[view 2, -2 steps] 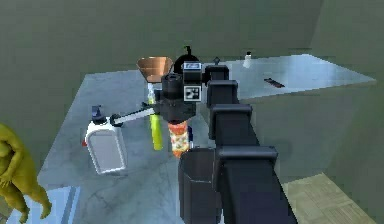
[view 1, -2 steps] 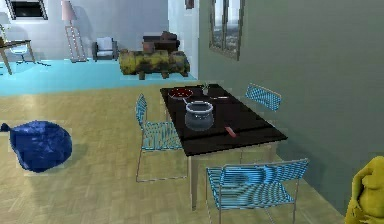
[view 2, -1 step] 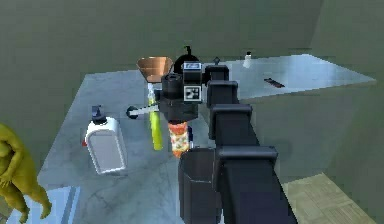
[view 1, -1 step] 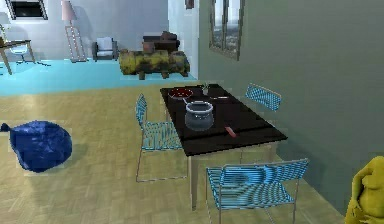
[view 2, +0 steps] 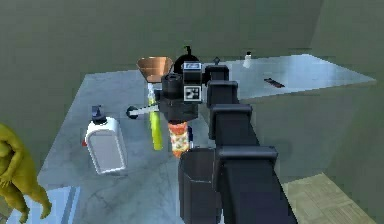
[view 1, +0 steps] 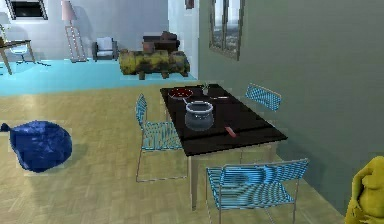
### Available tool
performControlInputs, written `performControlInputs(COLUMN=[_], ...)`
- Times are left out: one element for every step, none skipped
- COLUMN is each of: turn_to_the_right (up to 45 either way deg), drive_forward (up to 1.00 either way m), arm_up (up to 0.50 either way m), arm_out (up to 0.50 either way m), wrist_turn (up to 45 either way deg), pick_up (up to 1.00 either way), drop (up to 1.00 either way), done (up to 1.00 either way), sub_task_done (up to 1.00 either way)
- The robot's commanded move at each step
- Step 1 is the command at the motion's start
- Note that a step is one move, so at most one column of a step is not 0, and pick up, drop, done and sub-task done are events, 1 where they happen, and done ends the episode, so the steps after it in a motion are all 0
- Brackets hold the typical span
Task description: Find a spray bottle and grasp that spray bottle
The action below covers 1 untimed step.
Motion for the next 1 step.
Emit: performControlInputs(turn_to_the_right=[0.0], drive_forward=[0.00], arm_up=[0.00], arm_out=[0.00], wrist_turn=[0.0], pick_up=[0.00], drop=[0.00], done=[1.00], sub_task_done=[0.00])
